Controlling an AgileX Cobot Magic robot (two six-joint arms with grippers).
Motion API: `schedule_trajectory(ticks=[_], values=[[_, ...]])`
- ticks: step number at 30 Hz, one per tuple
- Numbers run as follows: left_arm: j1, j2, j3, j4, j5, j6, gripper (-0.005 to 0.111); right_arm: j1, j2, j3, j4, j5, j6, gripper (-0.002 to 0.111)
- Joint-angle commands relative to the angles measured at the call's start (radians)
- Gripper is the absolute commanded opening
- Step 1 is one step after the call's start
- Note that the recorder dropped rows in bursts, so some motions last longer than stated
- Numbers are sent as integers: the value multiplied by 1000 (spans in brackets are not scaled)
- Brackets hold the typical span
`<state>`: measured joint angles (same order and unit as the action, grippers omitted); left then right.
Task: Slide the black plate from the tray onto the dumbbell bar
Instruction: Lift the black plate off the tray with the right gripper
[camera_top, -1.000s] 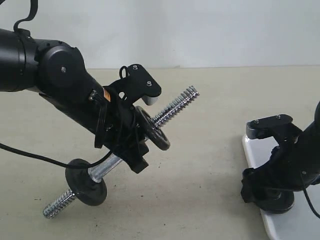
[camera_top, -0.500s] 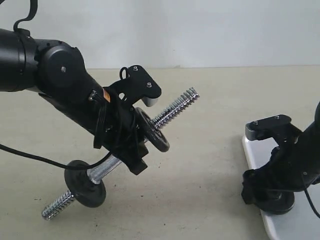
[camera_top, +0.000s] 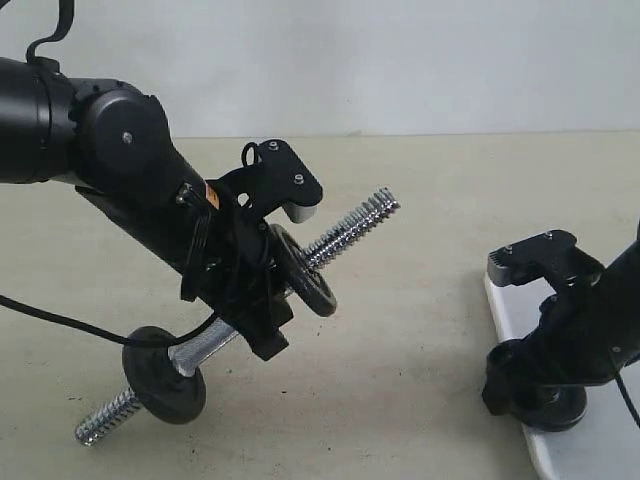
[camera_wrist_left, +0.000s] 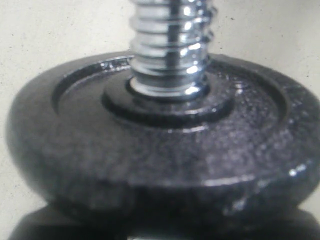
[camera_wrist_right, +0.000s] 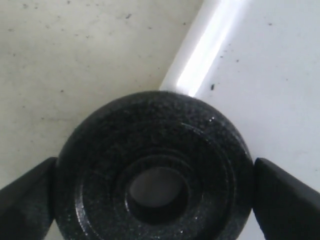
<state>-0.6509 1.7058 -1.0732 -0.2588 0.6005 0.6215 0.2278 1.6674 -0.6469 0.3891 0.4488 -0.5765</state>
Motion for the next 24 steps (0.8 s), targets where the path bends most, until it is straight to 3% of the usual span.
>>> schedule_trajectory(ticks=[1,17,24], values=[[-1,-58,-26,-49,-61,0,4,2,-56,17,117,57,-98,0],[-1,-58,-26,-49,-37,95,4,2,-226,12,126,49,-129,0],[-1,-58,-26,-43,-30,139,4,2,-230,-93,126,139,-141,0]])
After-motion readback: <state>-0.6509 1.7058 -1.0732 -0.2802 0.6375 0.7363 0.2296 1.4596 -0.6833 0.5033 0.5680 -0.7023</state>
